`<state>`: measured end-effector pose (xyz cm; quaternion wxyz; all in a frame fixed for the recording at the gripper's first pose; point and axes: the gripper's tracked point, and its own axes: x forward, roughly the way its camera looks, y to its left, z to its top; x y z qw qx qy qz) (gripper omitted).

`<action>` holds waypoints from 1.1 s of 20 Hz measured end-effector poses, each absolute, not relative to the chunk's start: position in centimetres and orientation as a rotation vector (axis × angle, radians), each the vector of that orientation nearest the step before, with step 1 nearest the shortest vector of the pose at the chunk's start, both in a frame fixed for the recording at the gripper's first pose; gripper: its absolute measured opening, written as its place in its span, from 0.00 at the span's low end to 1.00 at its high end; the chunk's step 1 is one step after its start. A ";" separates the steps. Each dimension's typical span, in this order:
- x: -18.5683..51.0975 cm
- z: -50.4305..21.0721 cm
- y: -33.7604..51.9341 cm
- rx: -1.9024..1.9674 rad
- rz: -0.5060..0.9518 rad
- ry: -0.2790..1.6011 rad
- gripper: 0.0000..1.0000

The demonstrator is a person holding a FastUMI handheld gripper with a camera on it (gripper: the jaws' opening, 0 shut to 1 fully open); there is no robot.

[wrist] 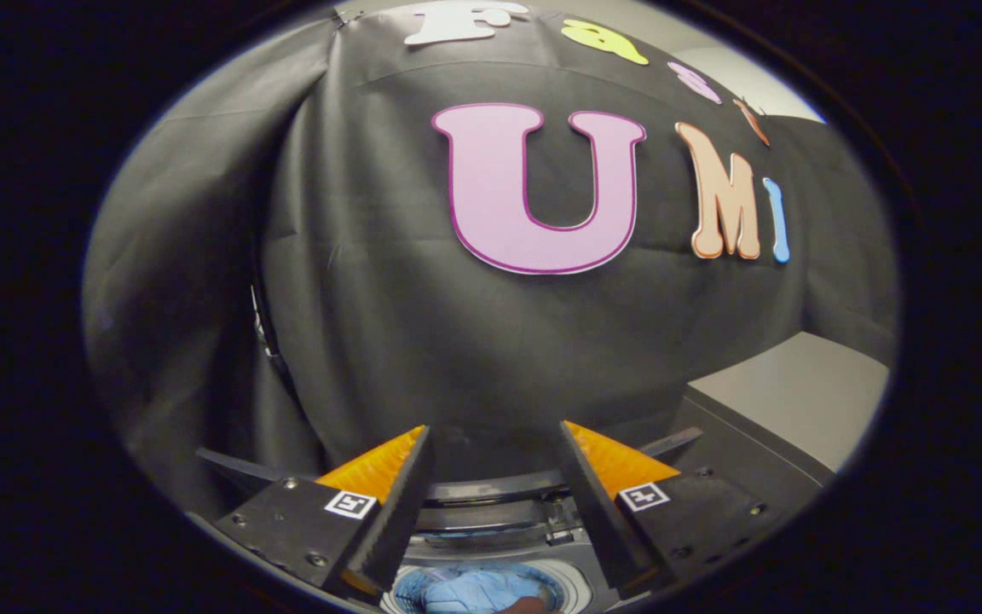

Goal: Put the clothes into the washing machine and then close the washing machine lid.

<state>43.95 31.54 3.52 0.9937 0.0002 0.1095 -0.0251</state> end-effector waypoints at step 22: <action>21.6 -0.9 30.2 0.039 0.081 0.124 0.89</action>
